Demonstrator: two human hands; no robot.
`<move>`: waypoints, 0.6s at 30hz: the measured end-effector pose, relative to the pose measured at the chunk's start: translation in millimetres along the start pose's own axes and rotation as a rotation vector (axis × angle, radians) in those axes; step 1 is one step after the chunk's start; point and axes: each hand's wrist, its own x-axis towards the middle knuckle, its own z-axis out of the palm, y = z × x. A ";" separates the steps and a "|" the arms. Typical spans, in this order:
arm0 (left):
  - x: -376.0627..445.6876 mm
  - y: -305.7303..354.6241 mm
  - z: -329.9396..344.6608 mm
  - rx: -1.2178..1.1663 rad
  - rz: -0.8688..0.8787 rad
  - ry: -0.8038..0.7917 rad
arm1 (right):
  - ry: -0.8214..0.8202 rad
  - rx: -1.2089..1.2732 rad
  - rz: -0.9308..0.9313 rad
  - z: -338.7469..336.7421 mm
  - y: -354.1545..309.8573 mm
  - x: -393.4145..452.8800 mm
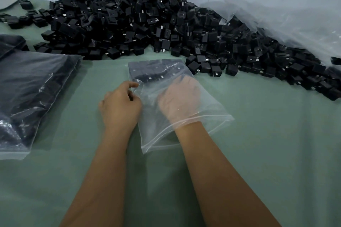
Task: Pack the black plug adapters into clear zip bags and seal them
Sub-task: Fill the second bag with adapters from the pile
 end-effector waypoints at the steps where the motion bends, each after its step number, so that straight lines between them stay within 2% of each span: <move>1: 0.0 -0.1 0.2 -0.004 0.003 0.000 | 0.068 -0.043 -0.012 -1.8 0.1 3.0; 4: 0.4 -1.1 1.1 -0.018 0.005 0.002 | 0.140 -0.182 -0.086 -4.2 -2.5 11.8; 7: 1.8 -2.9 2.6 -0.017 0.010 0.011 | 0.120 -0.205 -0.075 -3.4 -1.6 20.7; 10: 2.8 -4.0 3.6 -0.018 0.009 0.025 | 0.132 -0.190 -0.176 -3.0 8.6 23.1; 15: 5.5 -6.2 4.9 -0.031 0.009 0.050 | 0.055 -0.186 -0.228 -1.8 18.7 2.1; 18: 7.1 -9.1 7.1 0.049 0.061 0.108 | -0.013 -0.131 -0.375 -4.0 24.4 -21.2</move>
